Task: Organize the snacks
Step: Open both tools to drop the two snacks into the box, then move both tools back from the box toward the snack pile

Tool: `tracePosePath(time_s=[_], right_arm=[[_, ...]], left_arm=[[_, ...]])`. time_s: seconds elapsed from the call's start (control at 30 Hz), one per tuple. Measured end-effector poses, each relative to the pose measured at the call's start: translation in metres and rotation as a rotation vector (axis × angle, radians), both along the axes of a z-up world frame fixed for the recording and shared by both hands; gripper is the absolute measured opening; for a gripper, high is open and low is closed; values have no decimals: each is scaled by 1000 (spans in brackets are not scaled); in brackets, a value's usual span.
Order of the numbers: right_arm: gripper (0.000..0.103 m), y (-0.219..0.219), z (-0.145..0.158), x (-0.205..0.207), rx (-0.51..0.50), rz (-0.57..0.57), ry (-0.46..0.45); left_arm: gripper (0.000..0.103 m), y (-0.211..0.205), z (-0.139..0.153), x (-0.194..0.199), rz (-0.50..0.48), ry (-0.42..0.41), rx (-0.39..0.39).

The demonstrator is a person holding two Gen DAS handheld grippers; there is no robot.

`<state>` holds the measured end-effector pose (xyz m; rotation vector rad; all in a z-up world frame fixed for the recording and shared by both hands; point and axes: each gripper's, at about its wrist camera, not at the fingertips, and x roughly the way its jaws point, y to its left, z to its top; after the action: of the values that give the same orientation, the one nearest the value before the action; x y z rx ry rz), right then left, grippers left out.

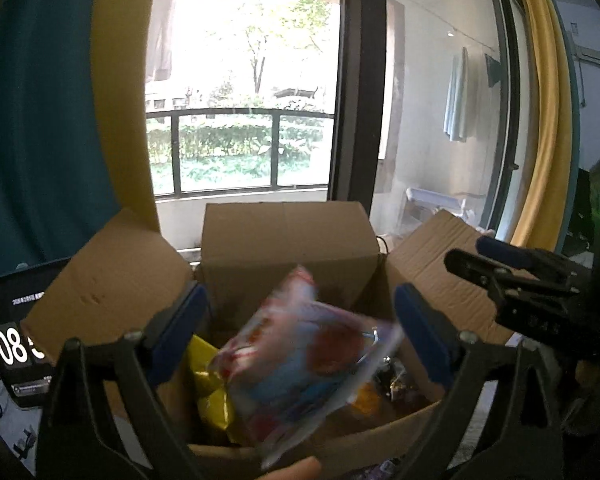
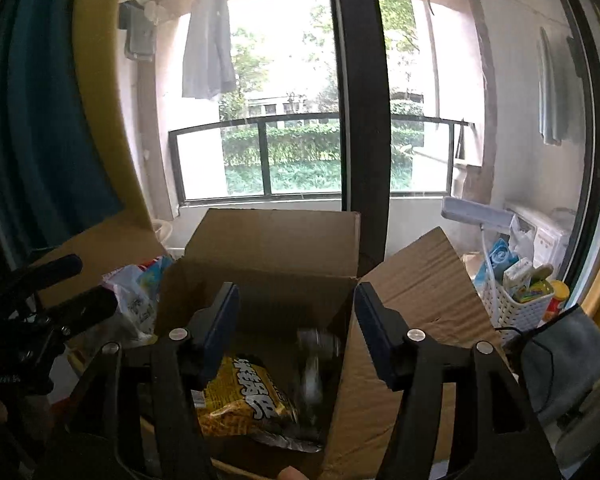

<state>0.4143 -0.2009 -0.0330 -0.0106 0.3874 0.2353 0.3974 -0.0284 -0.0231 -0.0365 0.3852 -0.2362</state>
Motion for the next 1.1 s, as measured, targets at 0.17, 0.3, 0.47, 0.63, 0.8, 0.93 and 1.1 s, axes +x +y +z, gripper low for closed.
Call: tracePosePath(time_s=[0.17, 0.3, 0.47, 0.63, 0.8, 0.93, 1.1], right_arm=[[63, -2, 3, -20, -4, 10, -2], [63, -6, 9, -40, 3, 6, -6], [63, -6, 13, -61, -3, 10, -13], [63, -3, 18, -87, 0, 18, -20], [63, 2, 17, -112, -7, 30, -16], [63, 4, 13, -125, -9, 33, -6], [63, 3, 7, -142, 3, 36, 17]], left_arm=[[96, 4, 12, -19, 0, -30, -25], [96, 7, 22, -33, -7, -51, -33], [96, 7, 30, -60, -31, -69, -50], [96, 10, 36, -87, -44, -70, -56], [96, 16, 29, -111, -49, -56, -62], [96, 22, 25, -128, -52, -41, -63], [96, 30, 15, -148, -53, -13, -74]])
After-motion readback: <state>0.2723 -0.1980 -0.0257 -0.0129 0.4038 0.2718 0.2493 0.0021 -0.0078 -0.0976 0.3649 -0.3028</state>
